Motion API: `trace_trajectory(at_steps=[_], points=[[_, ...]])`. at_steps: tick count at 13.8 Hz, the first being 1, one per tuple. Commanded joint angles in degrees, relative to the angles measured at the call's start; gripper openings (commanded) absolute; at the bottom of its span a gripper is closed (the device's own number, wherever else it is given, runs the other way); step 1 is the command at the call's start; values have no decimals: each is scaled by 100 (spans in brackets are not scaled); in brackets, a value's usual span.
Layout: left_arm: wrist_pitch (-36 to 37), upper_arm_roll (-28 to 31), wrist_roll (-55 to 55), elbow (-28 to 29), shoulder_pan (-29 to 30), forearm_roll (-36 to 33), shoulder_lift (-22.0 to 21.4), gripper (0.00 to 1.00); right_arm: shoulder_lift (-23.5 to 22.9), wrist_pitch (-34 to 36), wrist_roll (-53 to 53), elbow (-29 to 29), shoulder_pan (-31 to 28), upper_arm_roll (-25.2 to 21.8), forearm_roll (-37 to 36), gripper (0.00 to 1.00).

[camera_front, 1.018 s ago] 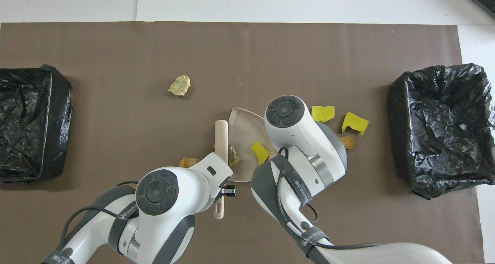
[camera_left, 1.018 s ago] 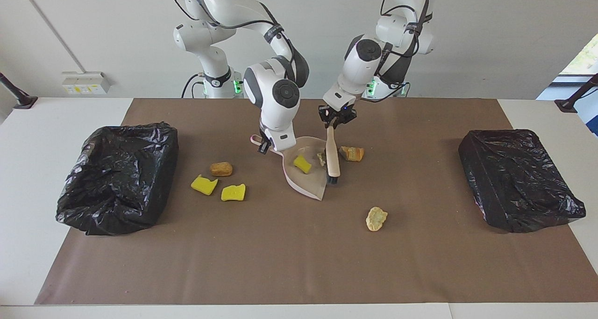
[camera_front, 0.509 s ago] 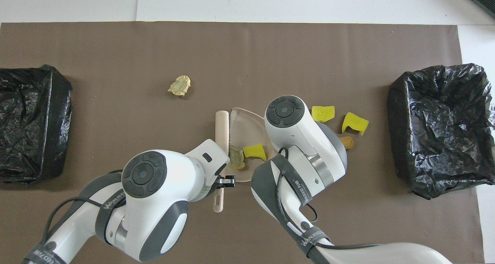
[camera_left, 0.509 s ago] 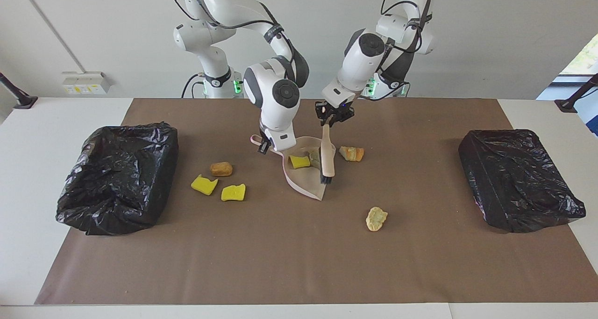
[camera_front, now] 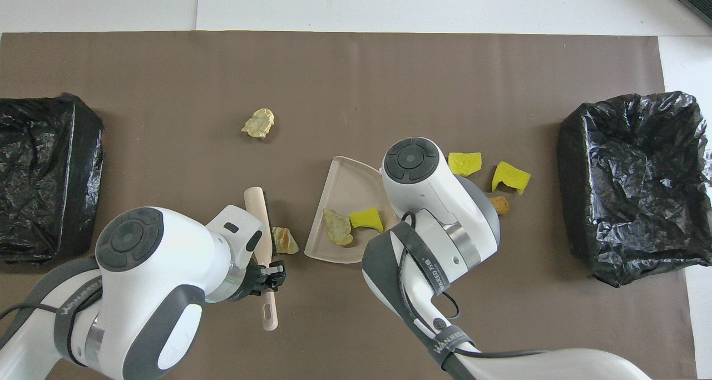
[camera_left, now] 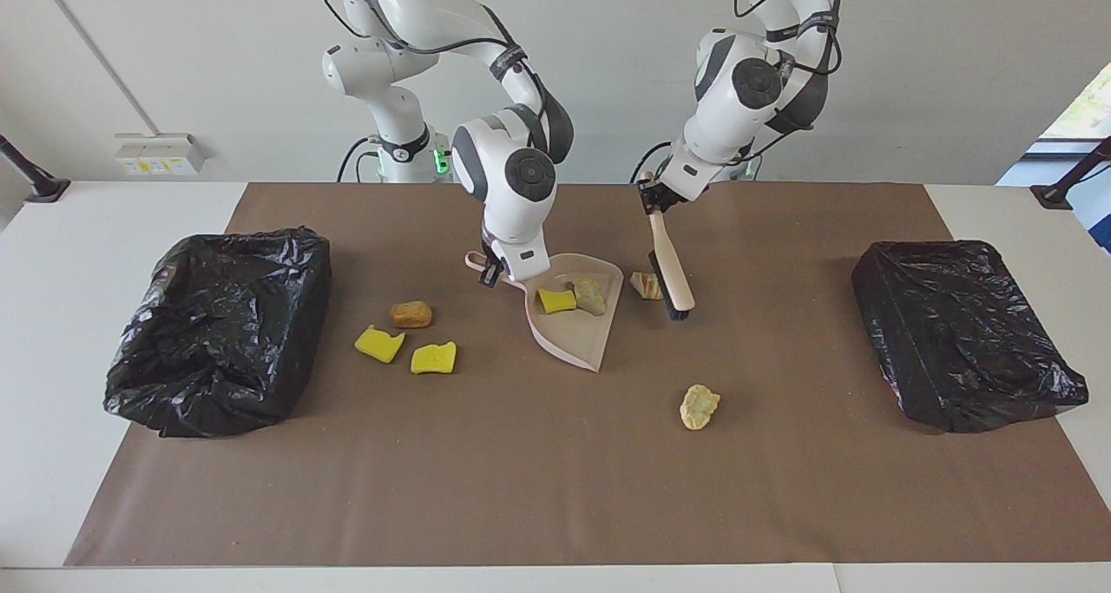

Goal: Sweep and dump trash in bin
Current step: 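Sweep trash pieces into the dustpan with the brush in the left gripper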

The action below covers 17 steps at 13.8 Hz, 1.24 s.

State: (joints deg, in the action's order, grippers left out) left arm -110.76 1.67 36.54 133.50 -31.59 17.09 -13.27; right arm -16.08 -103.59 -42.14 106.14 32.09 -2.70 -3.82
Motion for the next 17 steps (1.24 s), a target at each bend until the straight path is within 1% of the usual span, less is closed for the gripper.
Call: trace_trajectory(at_steps=[1, 3, 4, 6, 8, 12, 14, 17], points=[[-121, -79, 869, 553, -48, -135, -291, 0, 210, -267, -575, 346, -36, 32, -66, 0], [-339, -123, 1135, 756, -75, -135, -291, 0, 210, -249, -585, 355, -36, 32, -66, 0], [-584, -141, 1258, 818, -75, -135, -256, 0, 210, -249, -576, 355, -36, 32, -66, 0], [-885, -141, 1155, 853, -84, -135, -203, 0, 210, -258, -550, 355, -36, 24, -66, 0], [-1279, -150, 1040, 792, -84, -127, -62, 0, 210, -258, -532, 355, -36, 24, -66, 0], [-1834, -176, 733, 476, -382, -39, 587, 0, 210, -267, -523, 355, -36, 32, -66, 0], [-1888, -176, 723, 353, -645, 162, 650, 0, 210, -267, -523, 355, -36, 32, -66, 0], [-1914, -176, 714, 134, -979, 207, 737, 0, 210, -267, -523, 355, -36, 24, -66, 0]])
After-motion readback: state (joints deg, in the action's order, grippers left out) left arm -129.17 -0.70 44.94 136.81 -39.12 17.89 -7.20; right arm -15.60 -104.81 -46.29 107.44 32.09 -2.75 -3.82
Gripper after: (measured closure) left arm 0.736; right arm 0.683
